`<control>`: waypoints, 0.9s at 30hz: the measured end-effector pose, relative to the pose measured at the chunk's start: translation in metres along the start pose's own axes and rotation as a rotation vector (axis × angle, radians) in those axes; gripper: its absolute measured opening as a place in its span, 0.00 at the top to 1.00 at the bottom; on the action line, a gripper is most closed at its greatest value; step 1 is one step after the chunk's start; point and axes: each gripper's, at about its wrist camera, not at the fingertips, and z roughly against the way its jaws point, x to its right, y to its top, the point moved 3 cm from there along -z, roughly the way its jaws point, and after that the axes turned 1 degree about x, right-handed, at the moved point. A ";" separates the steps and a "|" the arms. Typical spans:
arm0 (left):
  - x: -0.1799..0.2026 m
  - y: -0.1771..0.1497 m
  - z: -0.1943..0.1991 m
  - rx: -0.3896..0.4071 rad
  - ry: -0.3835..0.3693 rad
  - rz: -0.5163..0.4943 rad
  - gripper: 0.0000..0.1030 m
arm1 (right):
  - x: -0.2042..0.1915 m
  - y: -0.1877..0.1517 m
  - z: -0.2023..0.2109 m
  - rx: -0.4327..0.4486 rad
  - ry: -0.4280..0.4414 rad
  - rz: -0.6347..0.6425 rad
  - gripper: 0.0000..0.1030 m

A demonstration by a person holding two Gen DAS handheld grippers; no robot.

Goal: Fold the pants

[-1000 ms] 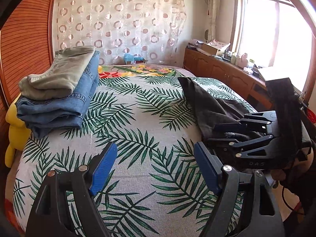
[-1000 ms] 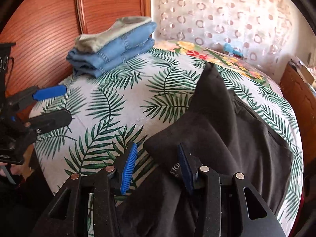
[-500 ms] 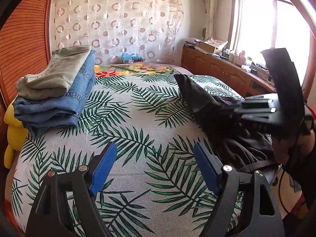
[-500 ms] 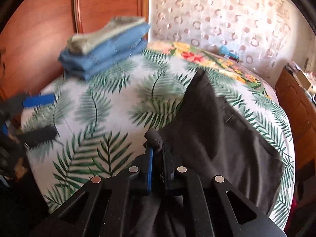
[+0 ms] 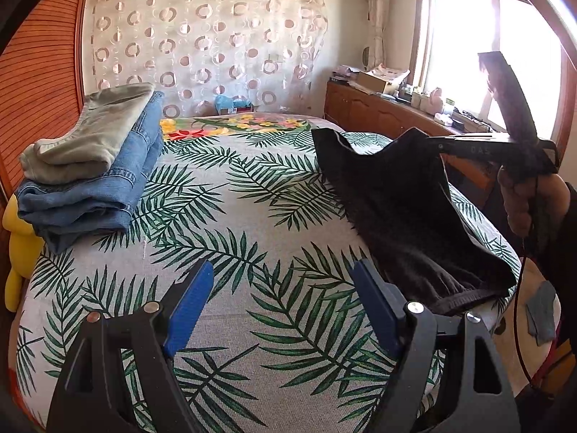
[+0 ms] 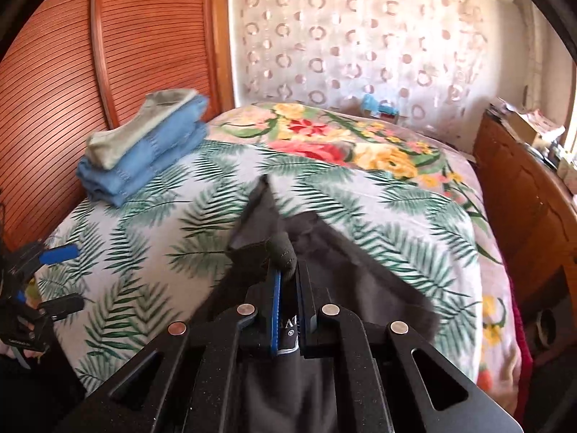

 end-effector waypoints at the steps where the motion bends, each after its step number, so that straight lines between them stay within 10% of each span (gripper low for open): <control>1: 0.000 0.000 0.000 -0.001 -0.001 0.000 0.22 | 0.004 0.000 0.000 -0.002 -0.010 -0.007 0.93; 27: 0.050 0.061 -0.061 -0.058 -0.121 -0.145 0.22 | 0.062 -0.026 -0.019 -0.103 -0.095 -0.141 0.67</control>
